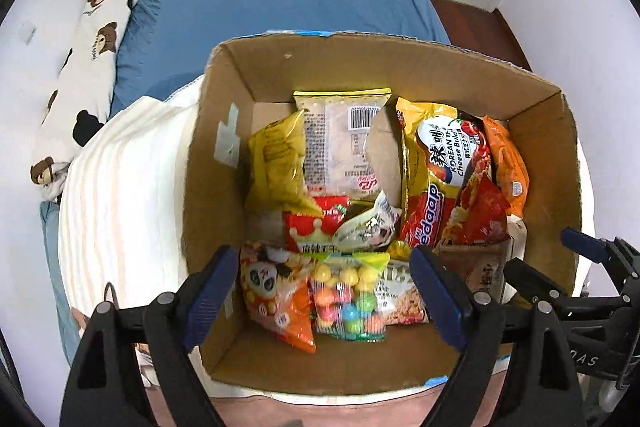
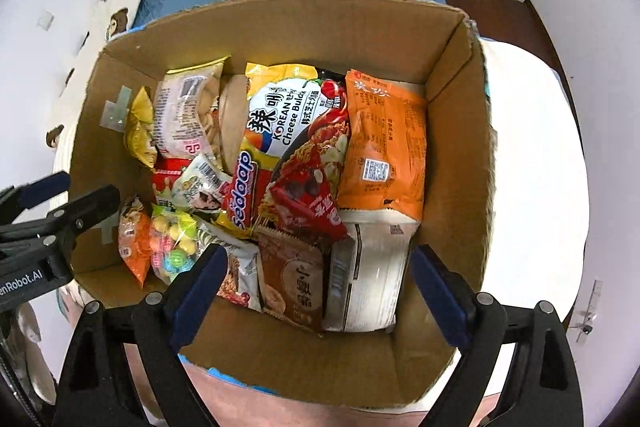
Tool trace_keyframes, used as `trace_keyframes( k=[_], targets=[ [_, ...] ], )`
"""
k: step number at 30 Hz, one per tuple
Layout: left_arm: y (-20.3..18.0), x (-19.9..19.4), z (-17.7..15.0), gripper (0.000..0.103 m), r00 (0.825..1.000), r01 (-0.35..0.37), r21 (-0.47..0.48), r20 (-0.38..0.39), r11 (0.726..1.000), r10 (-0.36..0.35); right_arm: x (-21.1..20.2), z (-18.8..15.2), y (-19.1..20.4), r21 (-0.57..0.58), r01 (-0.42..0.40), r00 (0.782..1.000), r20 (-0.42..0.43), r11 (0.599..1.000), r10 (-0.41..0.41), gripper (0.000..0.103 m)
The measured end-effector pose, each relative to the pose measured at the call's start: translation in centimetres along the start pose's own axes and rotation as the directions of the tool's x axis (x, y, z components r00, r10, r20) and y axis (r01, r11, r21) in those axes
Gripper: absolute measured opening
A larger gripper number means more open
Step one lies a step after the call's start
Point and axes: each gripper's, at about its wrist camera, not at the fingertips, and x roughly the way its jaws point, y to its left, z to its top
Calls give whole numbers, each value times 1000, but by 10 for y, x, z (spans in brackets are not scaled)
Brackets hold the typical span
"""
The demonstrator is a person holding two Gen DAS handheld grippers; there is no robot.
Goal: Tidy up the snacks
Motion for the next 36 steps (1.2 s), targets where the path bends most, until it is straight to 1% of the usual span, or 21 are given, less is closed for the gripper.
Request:
trace_keyframes(
  k=[4, 8, 11, 13, 15, 20, 23, 27, 29, 31, 32, 36],
  targets=[
    [1, -18, -18, 88, 998, 1, -17, 58, 1000, 0, -21, -20, 3, 10, 5, 997, 81, 1000, -6, 95],
    [-1, -46, -41, 88, 989, -13, -23, 144, 1000, 16, -45, -42, 6, 20, 4, 986, 164, 1000, -7, 95],
    [-2, -70, -61, 88, 975, -28, -23, 219, 999, 32, -71, -63, 10, 20, 13, 971, 238, 1000, -18, 95],
    [-2, -82, -72, 88, 966, -33, -30, 254, 999, 39, -85, -74, 12, 22, 12, 961, 277, 1000, -18, 95],
    [-2, -97, -87, 88, 955, -33, -33, 294, 999, 41, -103, -88, 14, 20, 7, 948, 318, 1000, -13, 98],
    [-5, -135, -119, 88, 926, -35, -22, 376, 999, 41, -145, -124, 21, 4, -18, 918, 396, 1000, 15, 98],
    [-7, -156, -142, 88, 907, -35, -19, 420, 999, 40, -172, -152, 25, -4, -35, 895, 444, 999, 33, 98],
    [-8, -184, -177, 88, 879, -35, -34, 475, 999, 47, -208, -197, 31, -10, -33, 854, 520, 999, 34, 99],
    [-8, -197, -196, 88, 866, -24, -40, 499, 999, 41, -220, -215, 33, -15, -33, 838, 544, 999, 35, 99],
    [-9, -208, -212, 88, 852, -34, -48, 520, 998, 55, -233, -236, 35, -17, -34, 821, 569, 999, 38, 100],
    [-10, -212, -218, 88, 848, -37, -52, 527, 998, 60, -240, -247, 37, -21, -27, 812, 582, 999, 34, 100],
    [-12, -235, -247, 88, 822, -46, -61, 565, 997, 72, -266, -276, 42, -31, -4, 778, 628, 999, 23, 100]
  ],
)
